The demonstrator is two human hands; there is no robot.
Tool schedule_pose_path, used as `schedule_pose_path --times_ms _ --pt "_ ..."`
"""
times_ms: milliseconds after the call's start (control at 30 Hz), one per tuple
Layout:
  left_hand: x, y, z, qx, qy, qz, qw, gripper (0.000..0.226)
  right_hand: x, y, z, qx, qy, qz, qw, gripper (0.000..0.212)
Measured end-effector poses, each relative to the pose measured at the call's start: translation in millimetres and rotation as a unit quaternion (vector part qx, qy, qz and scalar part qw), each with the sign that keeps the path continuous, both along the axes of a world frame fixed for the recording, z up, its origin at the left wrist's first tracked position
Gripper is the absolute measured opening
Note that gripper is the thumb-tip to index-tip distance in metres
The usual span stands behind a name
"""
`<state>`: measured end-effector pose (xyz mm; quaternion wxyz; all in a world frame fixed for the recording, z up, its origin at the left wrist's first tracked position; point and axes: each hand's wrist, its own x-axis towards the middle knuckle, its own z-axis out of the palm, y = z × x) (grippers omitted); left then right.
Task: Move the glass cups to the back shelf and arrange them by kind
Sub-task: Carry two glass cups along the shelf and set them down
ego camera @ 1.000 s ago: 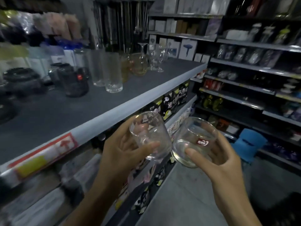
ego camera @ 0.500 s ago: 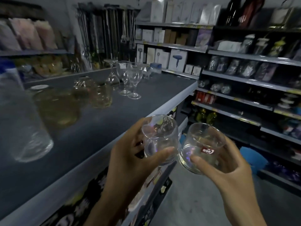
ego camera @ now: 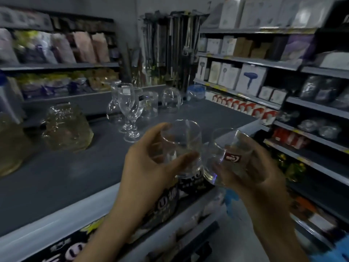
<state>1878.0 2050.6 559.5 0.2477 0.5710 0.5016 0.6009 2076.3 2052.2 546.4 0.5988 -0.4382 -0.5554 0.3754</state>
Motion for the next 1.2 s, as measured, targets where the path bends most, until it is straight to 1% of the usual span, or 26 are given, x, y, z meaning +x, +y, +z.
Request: schedule_pose_path --times_ms 33,133,167,300,433,500,600,700,800,900,1000,1200 --pt "4.6 11.8 0.0 -0.001 -0.002 0.017 1.000 0.070 5.5 16.4 -0.4 0.005 0.002 0.013 1.000 0.079" --pt "15.1 44.6 -0.8 -0.001 -0.008 0.051 0.999 0.069 15.8 64.6 0.1 0.008 -0.007 0.051 0.999 0.064" --pt "17.7 55.2 -1.8 0.000 -0.006 0.061 0.998 0.070 17.9 80.3 -0.4 0.012 -0.015 0.060 0.998 0.062" --pt "24.8 92.4 -2.1 -0.002 0.002 0.092 0.996 0.073 20.2 136.3 -2.0 0.036 -0.048 0.067 0.996 0.073" --pt "28.1 128.6 0.4 -0.010 0.009 0.131 0.991 0.062 18.7 186.3 2.7 0.051 -0.043 0.091 0.994 0.068" --pt "28.4 142.8 1.2 -0.015 0.008 0.162 0.987 0.061 18.5 209.5 5.8 0.046 -0.035 0.112 0.992 0.066" --pt "27.9 158.3 1.4 -0.035 0.015 0.198 0.980 0.060 14.4 238.0 6.9 0.037 -0.033 0.143 0.988 0.072" --pt "27.1 173.3 0.7 -0.048 0.040 0.242 0.968 0.063 9.5 260.3 6.8 0.051 -0.046 0.174 0.982 0.068" --pt "27.3 184.3 1.4 -0.067 0.060 0.289 0.953 0.055 10.0 276.2 6.1 0.064 -0.049 0.200 0.977 0.074" --pt "23.6 190.7 3.8 -0.096 0.077 0.319 0.940 0.053 12.5 281.7 4.9 0.046 -0.029 0.212 0.976 0.077" --pt "19.9 195.8 7.6 -0.119 0.096 0.347 0.925 0.055 14.1 286.5 -0.3 0.024 -0.009 0.227 0.974 0.073" --pt "13.0 209.6 9.4 -0.137 0.103 0.389 0.905 0.063 13.1 292.5 -4.4 -0.002 0.003 0.246 0.969 0.074"
